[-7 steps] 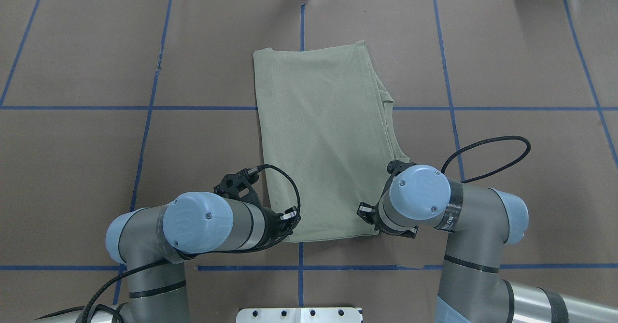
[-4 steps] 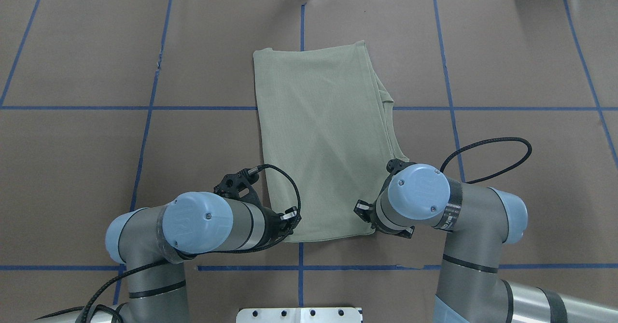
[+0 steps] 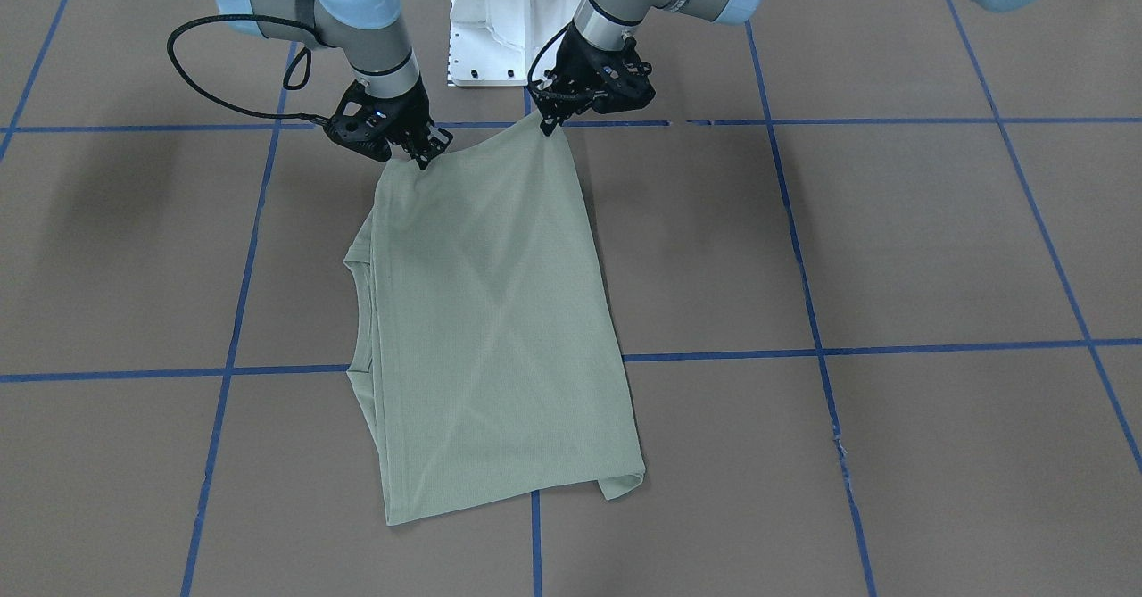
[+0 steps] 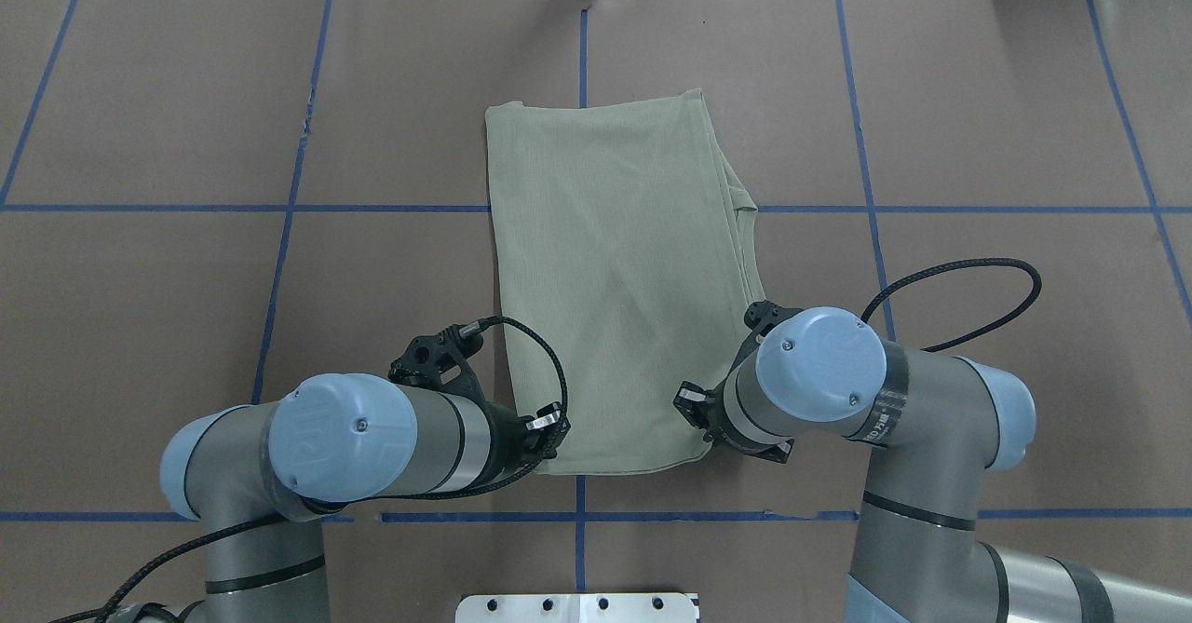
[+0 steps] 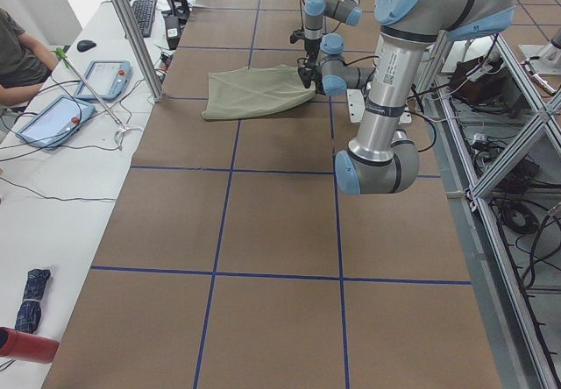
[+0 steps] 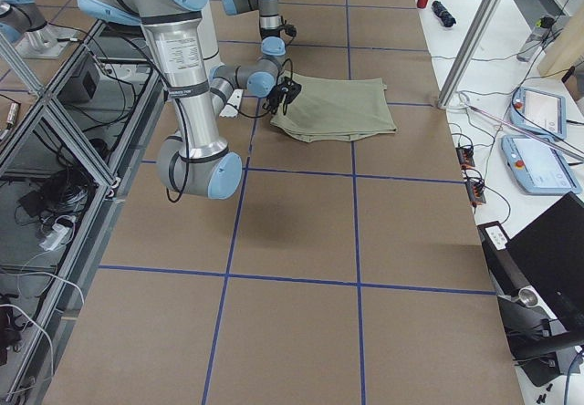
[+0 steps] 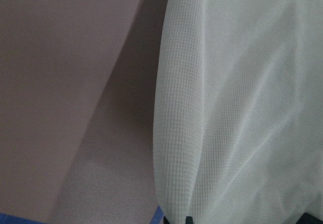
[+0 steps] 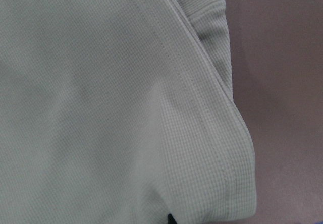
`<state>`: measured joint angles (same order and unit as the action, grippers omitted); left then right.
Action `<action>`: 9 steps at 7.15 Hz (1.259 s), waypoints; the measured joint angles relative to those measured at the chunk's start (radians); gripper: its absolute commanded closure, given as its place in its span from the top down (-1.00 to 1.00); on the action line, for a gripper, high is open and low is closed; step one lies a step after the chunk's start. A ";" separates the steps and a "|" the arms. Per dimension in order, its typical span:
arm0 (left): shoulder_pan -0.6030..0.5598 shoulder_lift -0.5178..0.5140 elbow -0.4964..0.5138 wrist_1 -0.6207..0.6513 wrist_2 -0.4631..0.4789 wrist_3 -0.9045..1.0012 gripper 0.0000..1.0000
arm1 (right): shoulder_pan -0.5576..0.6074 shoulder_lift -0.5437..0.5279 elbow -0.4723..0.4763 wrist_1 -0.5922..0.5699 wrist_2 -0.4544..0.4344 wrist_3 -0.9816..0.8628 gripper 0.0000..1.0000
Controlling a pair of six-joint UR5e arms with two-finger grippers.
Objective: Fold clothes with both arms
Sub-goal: 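Grasp the near edge of the olive shirt with both grippers, then lift the near edge with both grippers and fold it toward the far edge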
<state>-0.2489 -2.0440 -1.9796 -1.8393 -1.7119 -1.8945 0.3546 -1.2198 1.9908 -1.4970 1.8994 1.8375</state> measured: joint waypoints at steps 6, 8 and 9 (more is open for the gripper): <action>0.019 -0.011 -0.102 0.173 -0.005 0.067 -1.00 | 0.067 -0.007 0.063 -0.016 0.164 -0.008 -1.00; -0.100 -0.027 -0.060 0.167 -0.026 0.143 -1.00 | 0.166 0.083 -0.010 -0.013 0.122 -0.035 -1.00; -0.145 -0.050 -0.023 0.162 -0.030 0.158 -1.00 | 0.221 0.123 -0.042 -0.014 0.115 -0.060 -1.00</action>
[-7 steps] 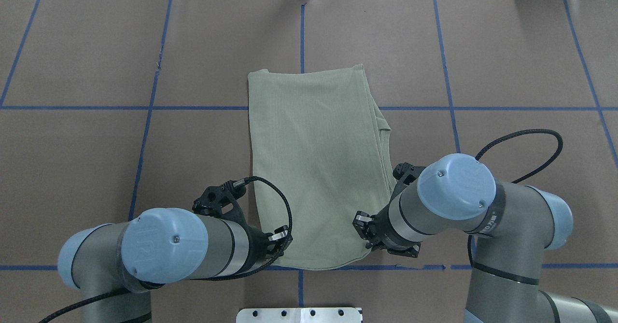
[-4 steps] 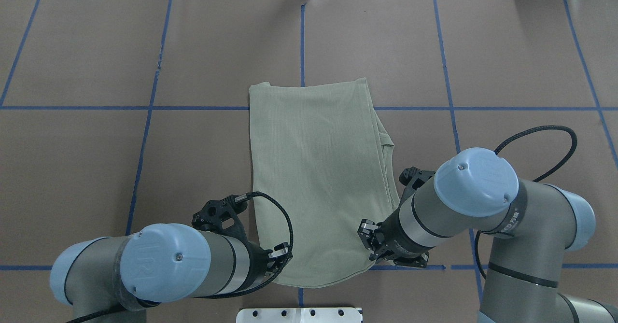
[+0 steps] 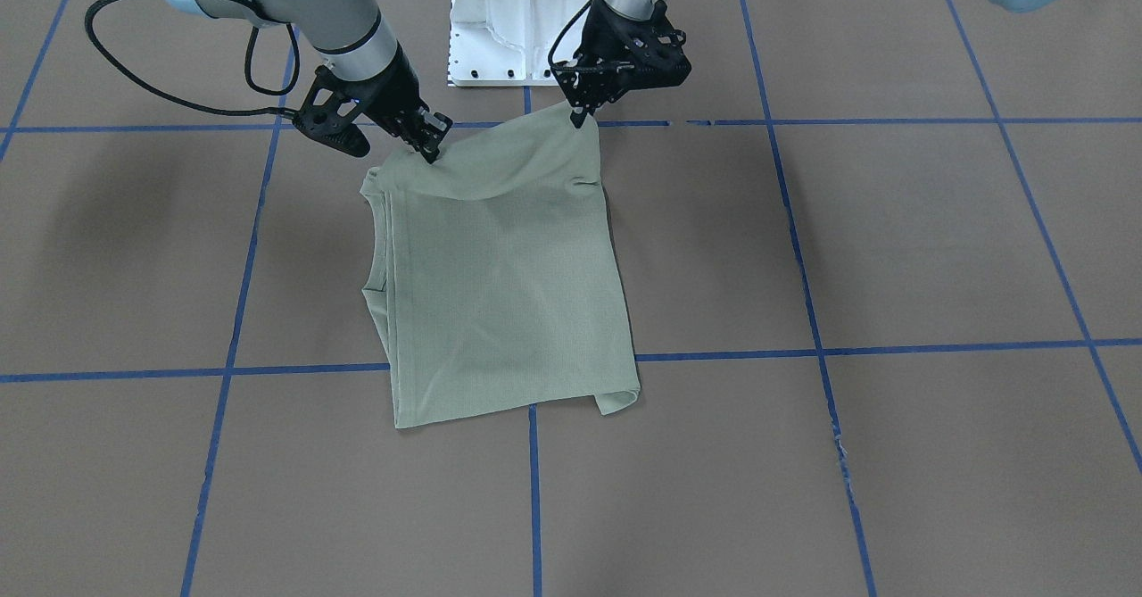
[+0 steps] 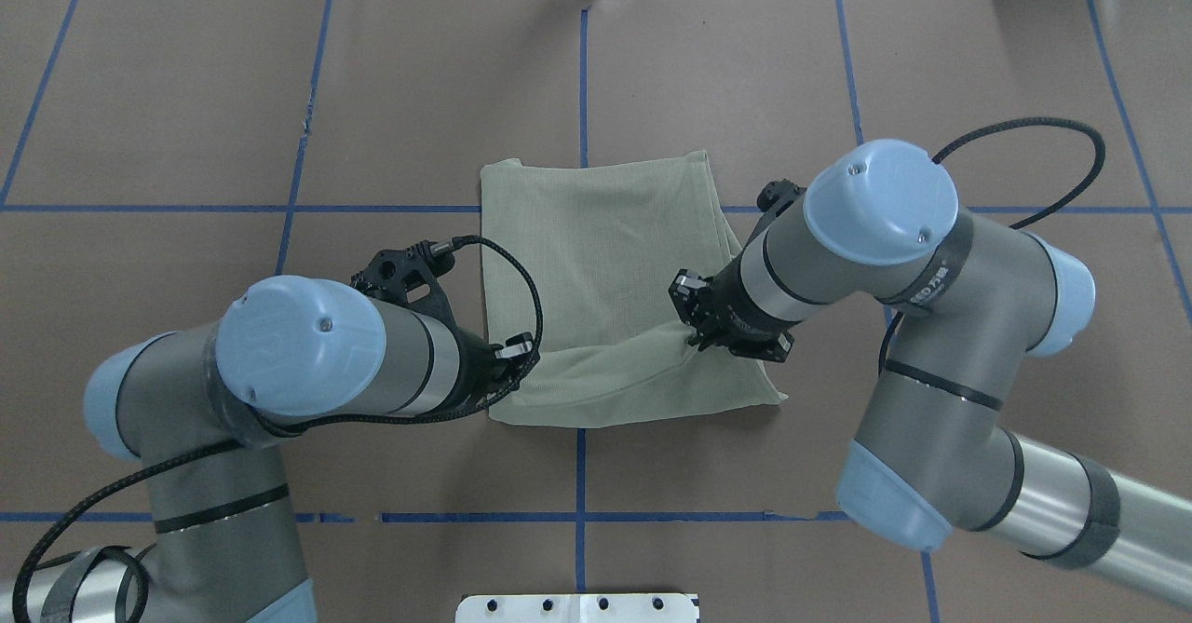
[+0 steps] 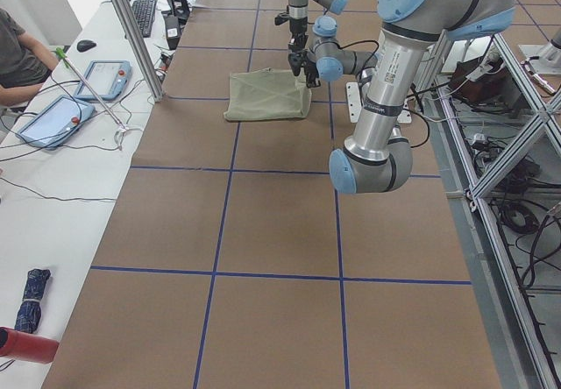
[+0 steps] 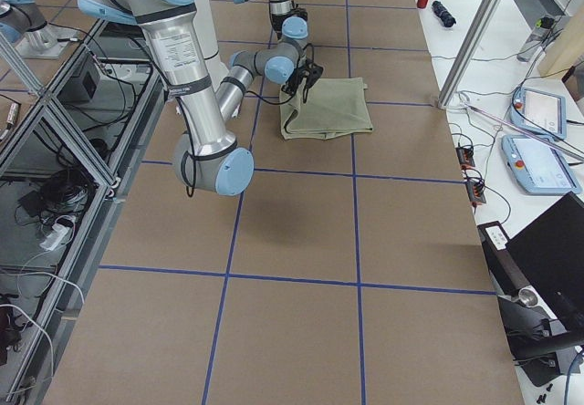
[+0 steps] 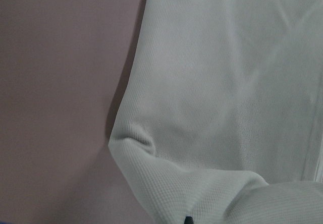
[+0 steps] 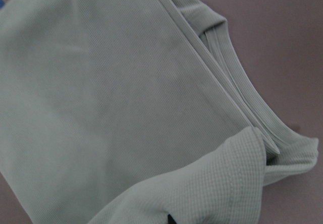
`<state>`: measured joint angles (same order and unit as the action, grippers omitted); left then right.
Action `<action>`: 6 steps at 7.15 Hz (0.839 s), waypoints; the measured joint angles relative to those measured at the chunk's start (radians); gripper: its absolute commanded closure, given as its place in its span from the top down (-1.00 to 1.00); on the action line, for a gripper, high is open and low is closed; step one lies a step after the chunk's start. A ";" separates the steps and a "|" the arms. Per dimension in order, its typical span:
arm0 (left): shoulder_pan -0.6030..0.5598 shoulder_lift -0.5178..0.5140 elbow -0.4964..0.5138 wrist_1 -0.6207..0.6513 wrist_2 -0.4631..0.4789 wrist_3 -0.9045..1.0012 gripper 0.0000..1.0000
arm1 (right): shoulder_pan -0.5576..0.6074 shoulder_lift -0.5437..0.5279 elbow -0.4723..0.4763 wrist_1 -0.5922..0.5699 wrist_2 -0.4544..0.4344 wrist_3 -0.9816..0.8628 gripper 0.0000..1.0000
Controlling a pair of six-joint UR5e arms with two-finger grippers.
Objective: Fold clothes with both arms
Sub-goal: 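Lift the near edge with both grippers and fold it toward the far edge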
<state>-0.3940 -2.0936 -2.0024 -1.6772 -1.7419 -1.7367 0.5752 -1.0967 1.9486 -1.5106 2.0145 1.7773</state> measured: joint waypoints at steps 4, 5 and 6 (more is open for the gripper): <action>-0.116 -0.104 0.174 -0.059 0.000 0.022 -1.00 | 0.126 0.197 -0.282 0.002 0.002 -0.055 -1.00; -0.140 -0.123 0.222 -0.080 0.000 0.026 -1.00 | 0.144 0.216 -0.330 0.010 0.003 -0.059 -1.00; -0.158 -0.135 0.264 -0.105 0.001 0.035 -1.00 | 0.152 0.226 -0.370 0.031 0.004 -0.060 -1.00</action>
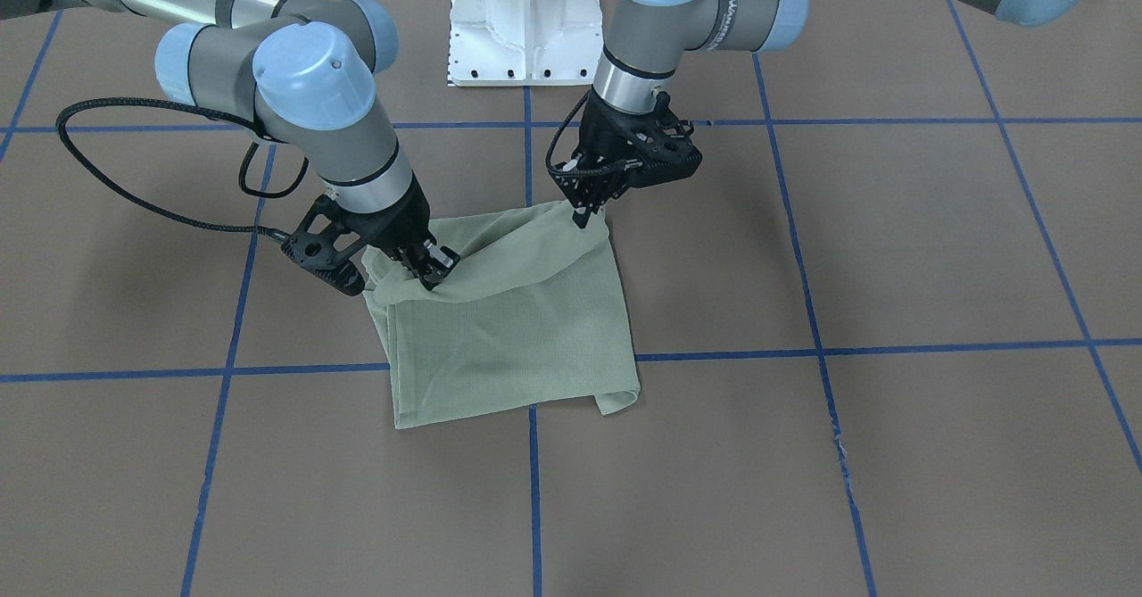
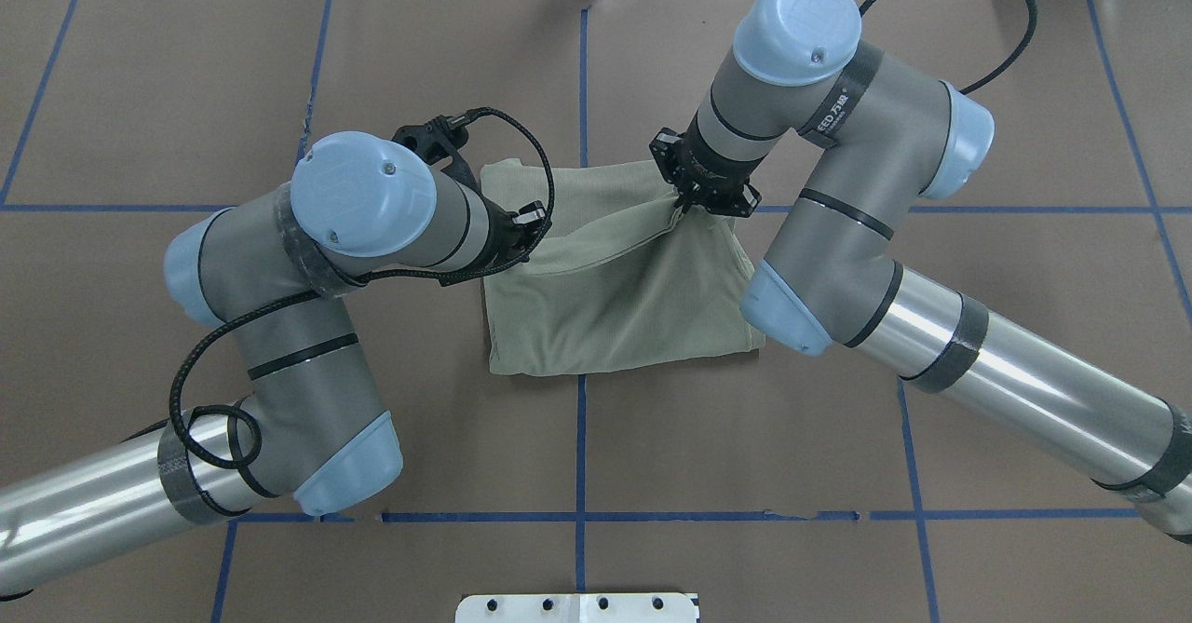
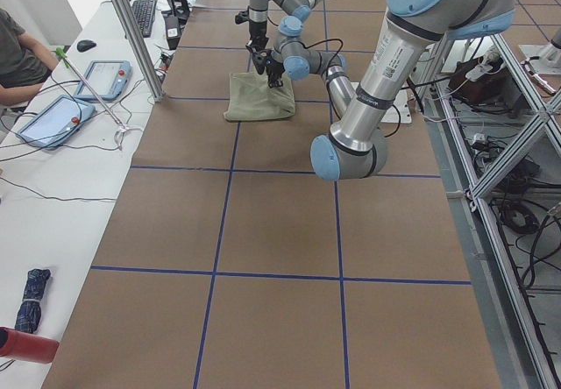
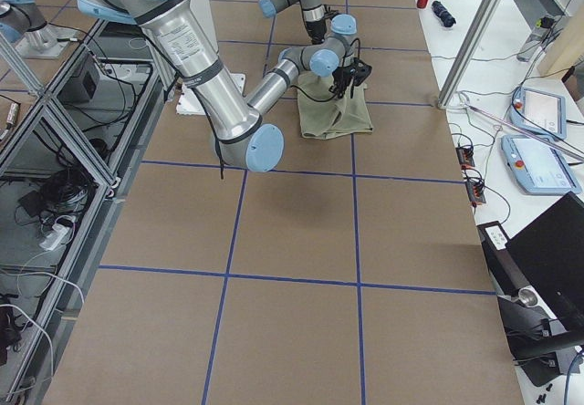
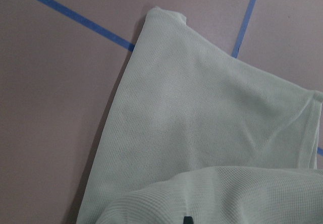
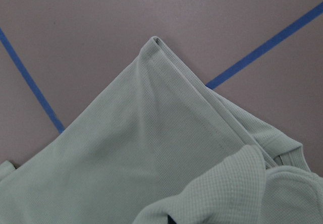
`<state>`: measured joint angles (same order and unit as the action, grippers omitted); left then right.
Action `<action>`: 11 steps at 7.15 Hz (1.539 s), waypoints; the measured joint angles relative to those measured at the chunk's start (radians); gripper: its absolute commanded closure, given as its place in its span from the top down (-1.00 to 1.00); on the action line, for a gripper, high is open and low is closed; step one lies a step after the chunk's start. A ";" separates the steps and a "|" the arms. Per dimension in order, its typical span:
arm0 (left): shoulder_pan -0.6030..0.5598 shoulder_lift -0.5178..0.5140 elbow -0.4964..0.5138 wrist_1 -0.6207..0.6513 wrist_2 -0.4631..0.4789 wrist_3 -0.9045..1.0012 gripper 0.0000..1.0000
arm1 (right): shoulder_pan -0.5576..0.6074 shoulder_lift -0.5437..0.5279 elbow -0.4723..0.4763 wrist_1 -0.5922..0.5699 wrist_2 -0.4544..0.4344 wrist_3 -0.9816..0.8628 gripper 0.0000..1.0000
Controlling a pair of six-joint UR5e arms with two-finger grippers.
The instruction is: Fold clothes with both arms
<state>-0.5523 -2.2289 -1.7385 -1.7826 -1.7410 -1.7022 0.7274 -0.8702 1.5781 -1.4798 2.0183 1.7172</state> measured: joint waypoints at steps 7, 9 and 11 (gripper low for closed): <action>-0.197 -0.168 0.373 -0.102 0.003 0.159 1.00 | 0.054 0.099 -0.312 0.199 0.002 -0.017 1.00; -0.221 -0.162 0.394 -0.111 -0.019 0.204 1.00 | 0.080 0.111 -0.344 0.236 0.040 -0.042 1.00; -0.250 -0.076 0.302 -0.106 -0.104 0.314 1.00 | 0.095 0.106 -0.313 0.232 0.081 -0.125 1.00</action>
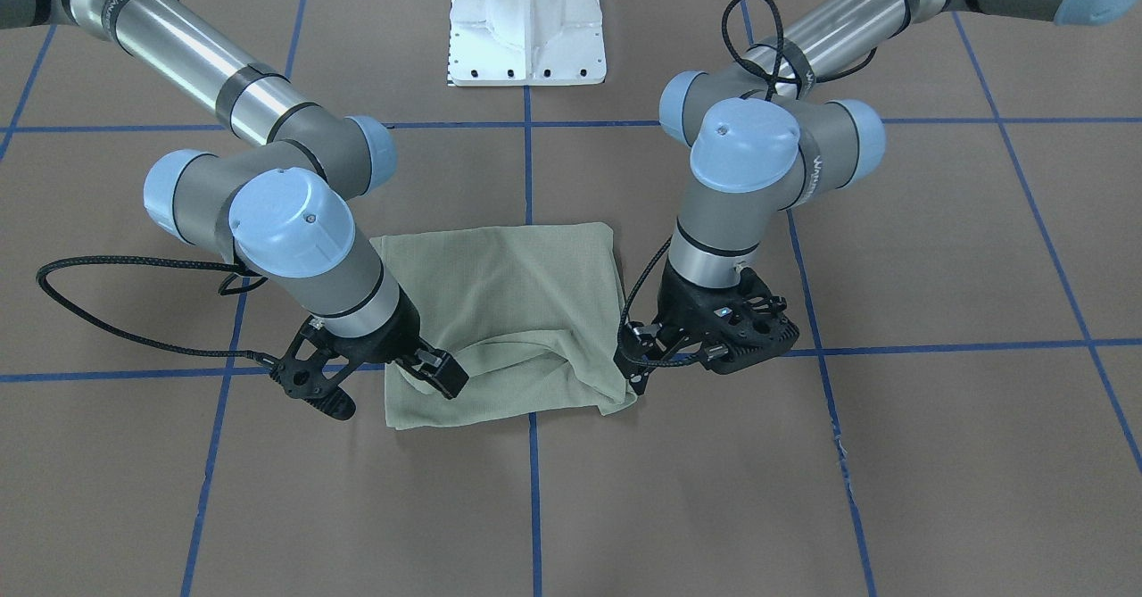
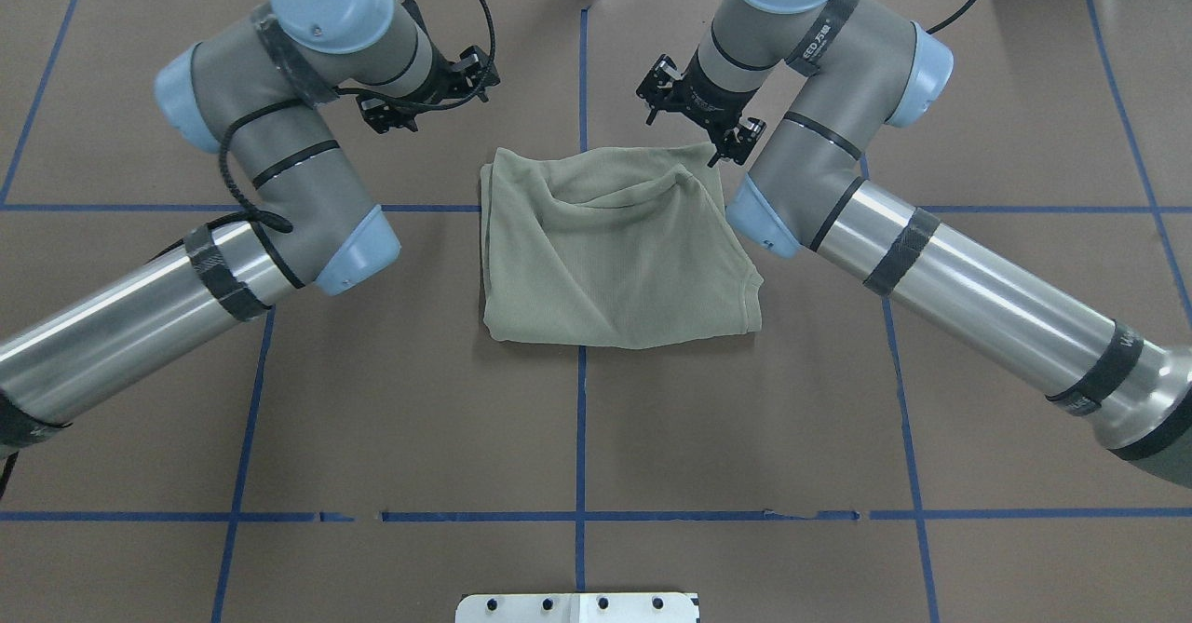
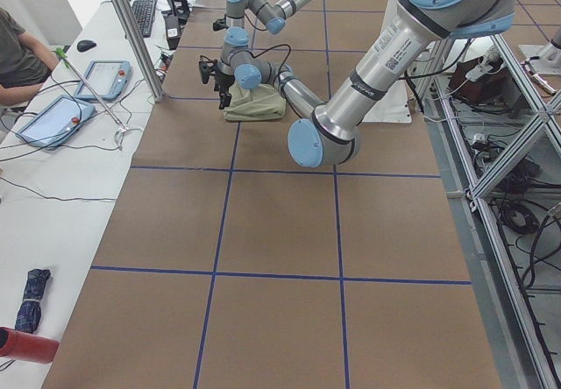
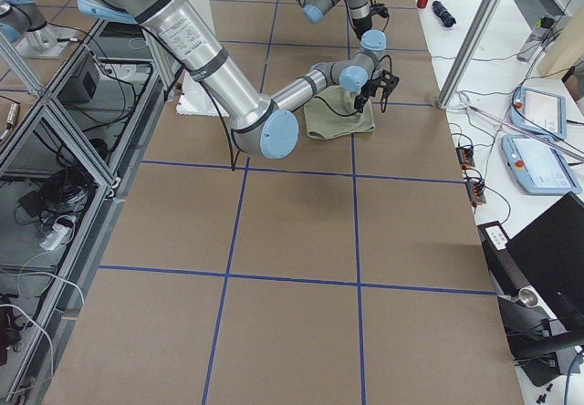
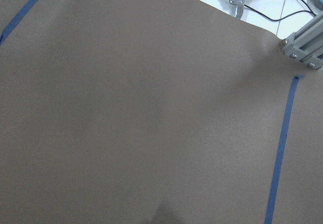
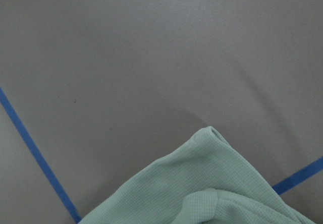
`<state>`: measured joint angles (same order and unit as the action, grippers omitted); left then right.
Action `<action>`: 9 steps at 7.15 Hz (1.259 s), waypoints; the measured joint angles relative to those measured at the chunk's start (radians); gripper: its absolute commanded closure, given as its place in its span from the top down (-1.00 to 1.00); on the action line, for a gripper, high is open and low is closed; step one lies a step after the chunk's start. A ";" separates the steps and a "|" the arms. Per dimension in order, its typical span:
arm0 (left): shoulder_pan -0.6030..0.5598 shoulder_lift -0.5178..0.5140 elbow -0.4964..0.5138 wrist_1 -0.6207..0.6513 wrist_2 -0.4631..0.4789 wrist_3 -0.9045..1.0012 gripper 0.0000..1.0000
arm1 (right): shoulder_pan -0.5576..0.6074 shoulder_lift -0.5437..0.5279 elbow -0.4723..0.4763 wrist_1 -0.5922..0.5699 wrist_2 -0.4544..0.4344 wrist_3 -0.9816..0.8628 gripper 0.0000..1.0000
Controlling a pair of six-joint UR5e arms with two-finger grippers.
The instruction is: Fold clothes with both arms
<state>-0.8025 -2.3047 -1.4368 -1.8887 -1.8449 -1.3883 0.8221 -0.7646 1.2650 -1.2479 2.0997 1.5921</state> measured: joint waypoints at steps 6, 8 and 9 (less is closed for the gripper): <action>-0.420 0.471 -0.270 0.023 -0.215 0.907 1.00 | 0.401 -0.387 0.274 -0.361 0.070 -1.210 1.00; -0.554 0.594 -0.265 0.023 -0.257 1.237 1.00 | 0.556 -0.534 0.278 -0.376 0.113 -1.547 1.00; -0.599 0.651 -0.263 0.022 -0.265 1.358 1.00 | 0.624 -0.601 0.279 -0.378 0.120 -1.686 1.00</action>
<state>-1.4012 -1.6537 -1.7002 -1.8663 -2.1097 -0.0305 1.4458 -1.3653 1.5443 -1.6259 2.2196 -0.0936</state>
